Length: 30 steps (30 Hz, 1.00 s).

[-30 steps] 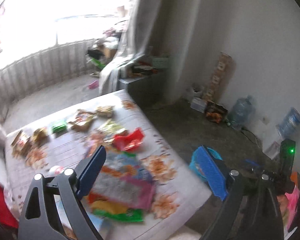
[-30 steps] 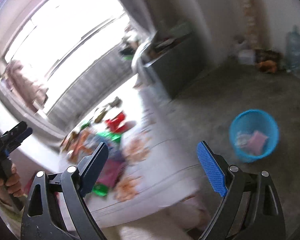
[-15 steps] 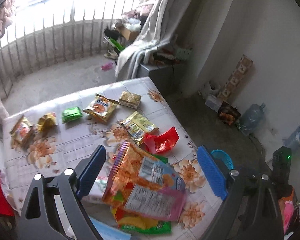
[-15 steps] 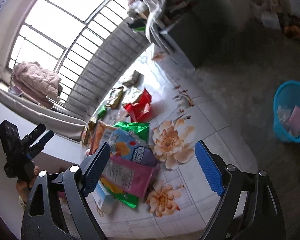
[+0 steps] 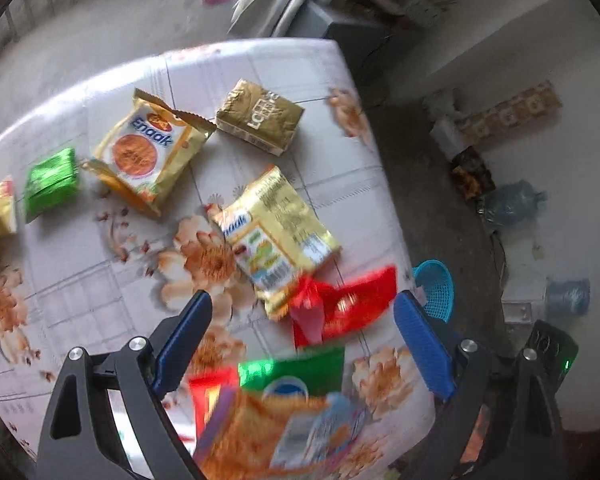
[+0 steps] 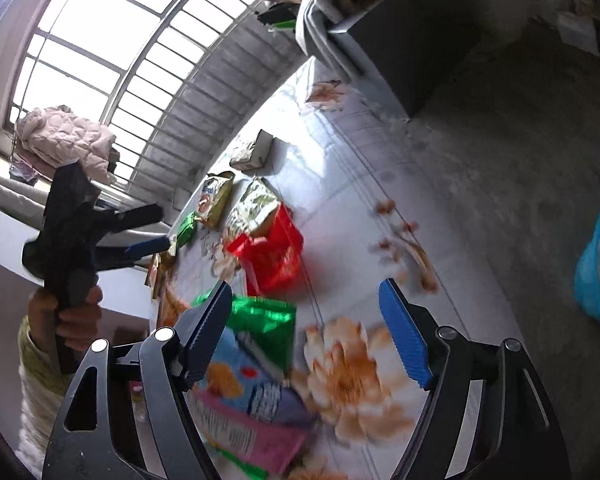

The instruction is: Collect trash

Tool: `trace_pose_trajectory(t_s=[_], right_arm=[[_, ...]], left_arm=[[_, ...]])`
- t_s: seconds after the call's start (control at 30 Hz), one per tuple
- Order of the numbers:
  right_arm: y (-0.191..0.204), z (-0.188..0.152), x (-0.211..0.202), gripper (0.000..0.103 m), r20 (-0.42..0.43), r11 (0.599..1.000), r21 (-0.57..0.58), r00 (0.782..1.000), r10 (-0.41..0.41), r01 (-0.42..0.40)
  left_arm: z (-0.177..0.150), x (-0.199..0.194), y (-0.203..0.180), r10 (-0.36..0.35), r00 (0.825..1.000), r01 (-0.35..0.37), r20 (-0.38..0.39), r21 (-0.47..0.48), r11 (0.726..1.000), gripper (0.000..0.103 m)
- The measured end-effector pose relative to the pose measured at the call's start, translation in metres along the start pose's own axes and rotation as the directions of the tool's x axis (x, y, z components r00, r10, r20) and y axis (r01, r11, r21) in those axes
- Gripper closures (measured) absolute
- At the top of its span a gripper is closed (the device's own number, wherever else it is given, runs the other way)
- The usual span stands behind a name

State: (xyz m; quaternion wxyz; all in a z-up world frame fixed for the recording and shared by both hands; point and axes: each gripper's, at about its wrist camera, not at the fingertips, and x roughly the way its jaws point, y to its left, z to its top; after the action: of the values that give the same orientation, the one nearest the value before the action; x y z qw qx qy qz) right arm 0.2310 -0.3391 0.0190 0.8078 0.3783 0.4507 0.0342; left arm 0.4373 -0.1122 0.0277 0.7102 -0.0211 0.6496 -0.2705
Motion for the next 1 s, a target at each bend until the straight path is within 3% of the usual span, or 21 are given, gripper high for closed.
trace_pose_trajectory(t_s=[0.33, 0.53, 0.63, 0.77, 0.87, 1.0], right_arm=[[-0.001, 0.031, 0.055, 0.033, -0.072, 1.000, -0.029, 0.997, 0.008, -0.010], [0.001, 0.039, 0.070, 0.036, -0.089, 0.998, -0.053, 0.996, 0.014, -0.018], [0.005, 0.040, 0.073, 0.040, -0.089, 0.997, -0.074, 0.996, 0.006, -0.012], [0.008, 0.037, 0.078, 0.051, -0.098, 0.995, -0.096, 0.995, -0.013, 0.003], [0.008, 0.036, 0.082, 0.063, -0.104, 0.995, -0.101, 0.994, -0.019, 0.009], [0.007, 0.034, 0.087, 0.082, -0.117, 0.995, -0.098, 0.993, -0.023, 0.011]], left_arm=[[0.043, 0.068, 0.008, 0.125, 0.986, -0.129, -0.107, -0.028, 0.991, 0.014], [0.049, 0.089, 0.015, 0.167, 0.976, -0.173, -0.139, -0.031, 0.984, 0.028], [0.051, 0.089, 0.014, 0.183, 0.975, -0.187, -0.122, -0.016, 0.982, 0.030], [0.052, 0.088, 0.012, 0.218, 0.971, -0.219, -0.098, 0.006, 0.976, 0.045], [0.052, 0.086, 0.011, 0.226, 0.971, -0.226, -0.078, 0.015, 0.974, 0.067], [0.050, 0.082, 0.021, 0.186, 0.979, -0.188, -0.079, -0.006, 0.982, 0.093]])
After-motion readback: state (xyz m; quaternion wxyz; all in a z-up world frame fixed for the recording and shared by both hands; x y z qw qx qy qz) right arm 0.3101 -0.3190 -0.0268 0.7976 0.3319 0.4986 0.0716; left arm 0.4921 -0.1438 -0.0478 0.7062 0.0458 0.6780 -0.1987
